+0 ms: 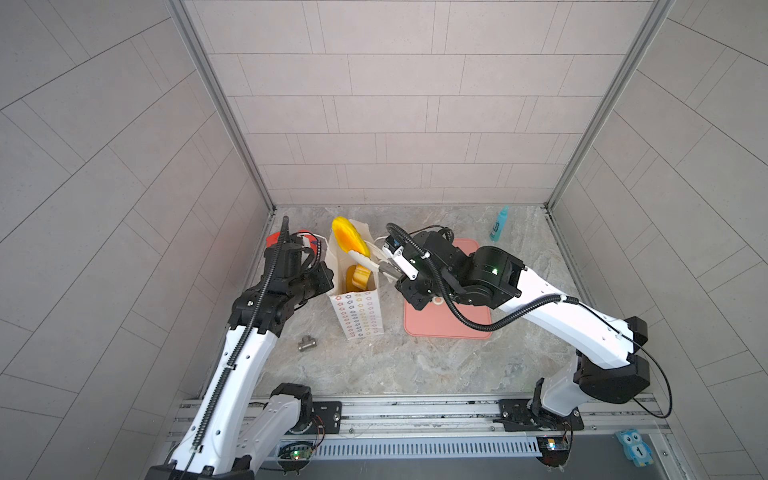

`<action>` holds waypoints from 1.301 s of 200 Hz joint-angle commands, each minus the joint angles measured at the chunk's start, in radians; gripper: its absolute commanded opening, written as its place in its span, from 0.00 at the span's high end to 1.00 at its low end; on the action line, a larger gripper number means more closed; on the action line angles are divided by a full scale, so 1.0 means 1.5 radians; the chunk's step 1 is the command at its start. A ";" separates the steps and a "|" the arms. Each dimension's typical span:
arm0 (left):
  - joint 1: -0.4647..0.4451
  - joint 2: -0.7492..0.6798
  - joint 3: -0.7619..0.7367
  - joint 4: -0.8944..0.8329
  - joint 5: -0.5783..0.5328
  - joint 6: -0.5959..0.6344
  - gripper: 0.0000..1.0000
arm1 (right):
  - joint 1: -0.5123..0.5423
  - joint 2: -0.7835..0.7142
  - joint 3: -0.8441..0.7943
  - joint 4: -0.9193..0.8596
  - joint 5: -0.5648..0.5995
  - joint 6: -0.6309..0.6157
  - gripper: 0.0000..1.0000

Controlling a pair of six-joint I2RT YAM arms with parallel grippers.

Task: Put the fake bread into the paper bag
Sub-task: 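Lower the yellow slice into the bag and open the tongs, then raise the open tongs out of the bag and back over the tray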

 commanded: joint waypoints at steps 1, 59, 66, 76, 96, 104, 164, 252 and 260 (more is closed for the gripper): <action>-0.001 -0.012 0.002 0.006 -0.003 -0.002 0.88 | 0.006 -0.011 0.000 0.018 0.011 0.002 0.61; -0.001 -0.012 0.003 0.005 -0.004 -0.002 0.88 | 0.005 -0.023 0.003 0.017 0.024 -0.001 0.54; -0.002 -0.012 0.003 0.004 -0.004 -0.002 0.88 | 0.005 -0.025 0.003 0.016 0.027 -0.001 0.54; -0.001 -0.012 0.003 0.005 -0.004 -0.002 0.88 | 0.005 -0.029 0.004 0.016 0.031 -0.003 0.54; -0.002 -0.011 0.003 0.005 -0.004 -0.002 0.88 | 0.006 -0.035 0.006 0.014 0.038 -0.003 0.54; -0.001 -0.011 0.004 0.005 -0.004 -0.002 0.88 | 0.005 -0.037 0.008 0.014 0.042 -0.004 0.54; -0.002 -0.012 0.004 0.003 -0.005 -0.002 0.88 | 0.005 -0.068 0.011 0.017 0.099 -0.023 0.54; -0.001 -0.013 0.004 0.002 -0.004 -0.001 0.88 | -0.018 -0.130 -0.011 0.033 0.198 -0.048 0.54; -0.001 -0.012 0.005 0.002 -0.005 -0.001 0.88 | -0.023 -0.136 -0.017 0.035 0.208 -0.049 0.53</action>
